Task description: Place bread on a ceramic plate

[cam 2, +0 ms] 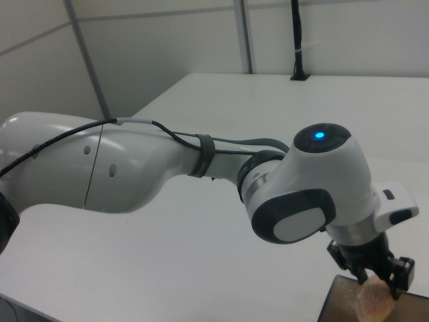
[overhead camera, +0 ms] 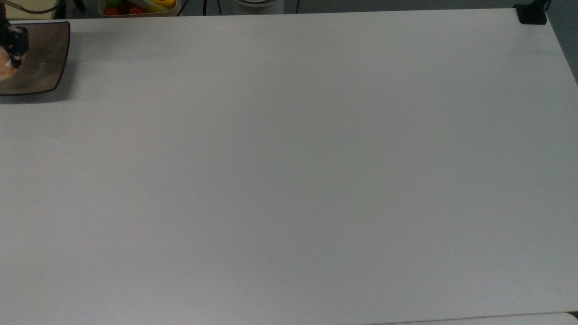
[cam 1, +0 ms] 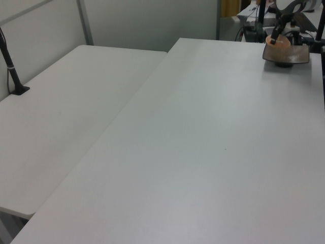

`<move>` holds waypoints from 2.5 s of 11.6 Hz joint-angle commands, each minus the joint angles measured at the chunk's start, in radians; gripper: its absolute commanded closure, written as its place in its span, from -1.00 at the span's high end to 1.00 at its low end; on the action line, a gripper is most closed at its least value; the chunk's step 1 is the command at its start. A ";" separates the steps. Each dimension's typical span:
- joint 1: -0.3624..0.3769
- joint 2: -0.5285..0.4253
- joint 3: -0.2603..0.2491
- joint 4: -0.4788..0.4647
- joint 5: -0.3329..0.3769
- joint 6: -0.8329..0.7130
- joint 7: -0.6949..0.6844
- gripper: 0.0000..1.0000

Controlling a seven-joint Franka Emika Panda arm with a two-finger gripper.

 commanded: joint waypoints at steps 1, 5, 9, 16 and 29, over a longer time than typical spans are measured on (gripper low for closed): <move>0.009 -0.028 0.000 -0.049 0.009 -0.053 -0.044 0.39; 0.015 -0.022 0.000 -0.058 0.004 -0.051 -0.035 0.93; 0.022 -0.063 0.002 -0.049 0.018 -0.062 -0.020 1.00; 0.058 -0.201 0.095 0.005 0.021 -0.301 0.221 1.00; 0.330 -0.396 0.289 0.026 -0.100 -0.597 0.712 1.00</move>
